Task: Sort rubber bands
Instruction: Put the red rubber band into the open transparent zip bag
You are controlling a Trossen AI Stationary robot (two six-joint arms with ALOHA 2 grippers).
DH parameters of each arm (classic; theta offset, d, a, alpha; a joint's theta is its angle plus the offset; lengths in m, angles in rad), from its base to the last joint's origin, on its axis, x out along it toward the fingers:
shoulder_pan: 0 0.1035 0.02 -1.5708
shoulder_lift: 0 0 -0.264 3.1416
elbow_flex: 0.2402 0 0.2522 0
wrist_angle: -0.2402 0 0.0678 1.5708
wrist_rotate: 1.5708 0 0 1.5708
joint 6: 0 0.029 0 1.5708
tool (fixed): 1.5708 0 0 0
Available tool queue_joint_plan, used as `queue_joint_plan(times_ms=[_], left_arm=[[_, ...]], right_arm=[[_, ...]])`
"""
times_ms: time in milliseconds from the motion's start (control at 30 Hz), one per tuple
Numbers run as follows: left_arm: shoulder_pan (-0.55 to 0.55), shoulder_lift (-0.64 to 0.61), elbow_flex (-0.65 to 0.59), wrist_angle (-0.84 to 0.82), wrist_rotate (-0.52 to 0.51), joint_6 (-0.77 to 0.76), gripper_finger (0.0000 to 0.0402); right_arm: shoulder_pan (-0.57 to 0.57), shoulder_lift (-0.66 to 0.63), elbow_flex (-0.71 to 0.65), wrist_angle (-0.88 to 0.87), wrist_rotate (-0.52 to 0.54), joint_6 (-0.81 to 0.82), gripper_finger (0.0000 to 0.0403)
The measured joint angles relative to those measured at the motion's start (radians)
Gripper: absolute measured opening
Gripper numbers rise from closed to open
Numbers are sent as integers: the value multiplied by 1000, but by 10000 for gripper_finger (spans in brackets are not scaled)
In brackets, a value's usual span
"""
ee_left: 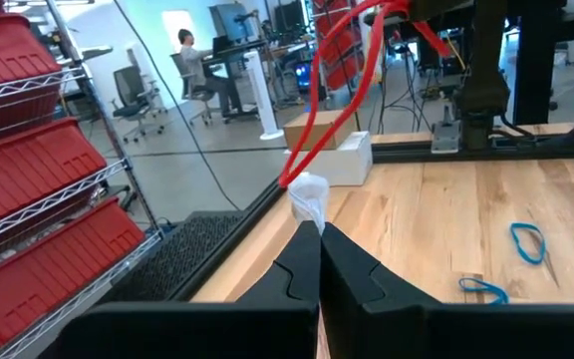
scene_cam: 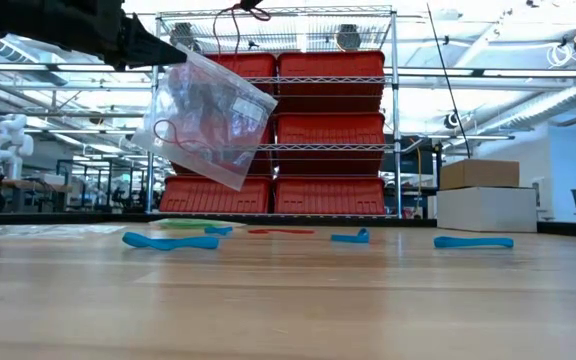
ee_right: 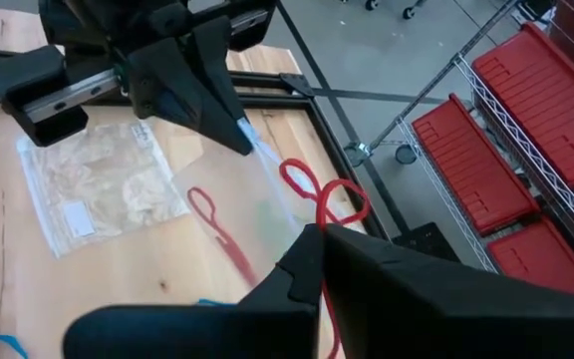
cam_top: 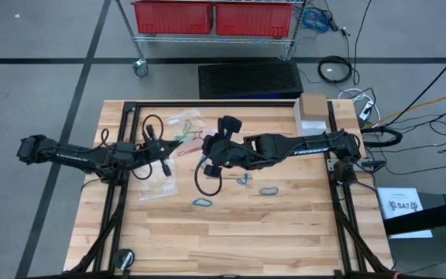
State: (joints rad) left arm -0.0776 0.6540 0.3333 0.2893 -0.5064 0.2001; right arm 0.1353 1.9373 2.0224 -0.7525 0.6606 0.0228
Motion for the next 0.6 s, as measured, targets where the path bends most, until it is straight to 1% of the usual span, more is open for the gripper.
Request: queue_joint_plan(times_ms=[600], left_arm=[[0, 0, 0, 0, -3, 0, 0]], right_arm=[[24, 0, 0, -15, 0, 19, 0]])
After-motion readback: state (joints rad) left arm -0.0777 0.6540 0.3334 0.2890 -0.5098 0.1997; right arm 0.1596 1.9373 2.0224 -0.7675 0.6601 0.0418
